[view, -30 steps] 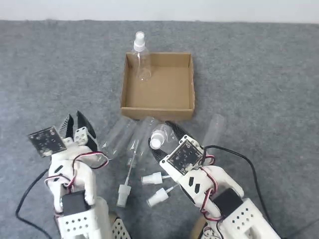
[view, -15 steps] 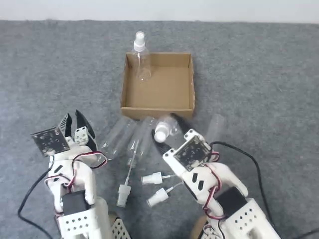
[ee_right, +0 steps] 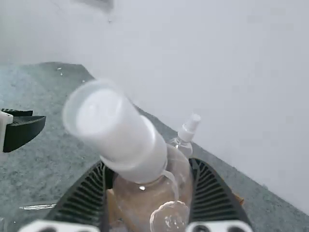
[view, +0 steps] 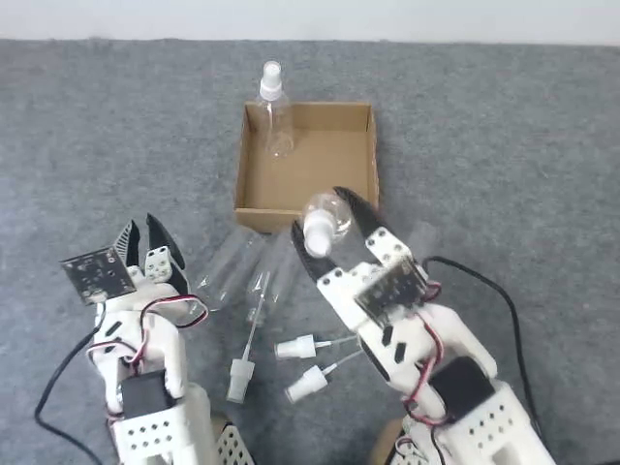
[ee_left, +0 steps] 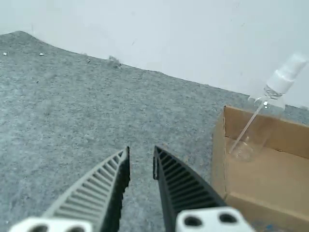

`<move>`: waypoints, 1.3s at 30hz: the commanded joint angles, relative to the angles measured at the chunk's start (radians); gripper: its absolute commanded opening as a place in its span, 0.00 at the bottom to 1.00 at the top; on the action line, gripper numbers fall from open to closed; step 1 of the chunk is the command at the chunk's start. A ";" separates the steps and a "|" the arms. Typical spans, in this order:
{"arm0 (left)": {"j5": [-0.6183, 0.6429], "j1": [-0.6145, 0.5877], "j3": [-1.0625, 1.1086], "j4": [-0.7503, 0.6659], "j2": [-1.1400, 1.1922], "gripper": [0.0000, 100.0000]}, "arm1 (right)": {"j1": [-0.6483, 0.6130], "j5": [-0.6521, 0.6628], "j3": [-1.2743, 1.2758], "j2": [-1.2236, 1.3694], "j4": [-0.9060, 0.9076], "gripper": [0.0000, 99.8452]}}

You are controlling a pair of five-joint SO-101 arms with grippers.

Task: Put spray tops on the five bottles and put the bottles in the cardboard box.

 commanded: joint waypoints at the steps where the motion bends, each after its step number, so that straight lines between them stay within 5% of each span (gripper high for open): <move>1: -0.008 0.002 -0.012 -0.034 -0.015 0.07 | 0.015 -0.003 -0.178 0.216 -0.021 0.01; 19: -0.008 0.002 -0.012 -0.034 -0.014 0.08 | 0.013 -0.014 -0.543 0.685 -0.030 0.01; 26: -0.008 0.002 -0.012 -0.034 -0.014 0.08 | 0.015 -0.175 -0.554 0.751 -0.177 0.01; 39: -0.008 0.002 -0.012 -0.035 -0.014 0.08 | 0.015 -0.245 -0.554 0.928 -0.430 0.01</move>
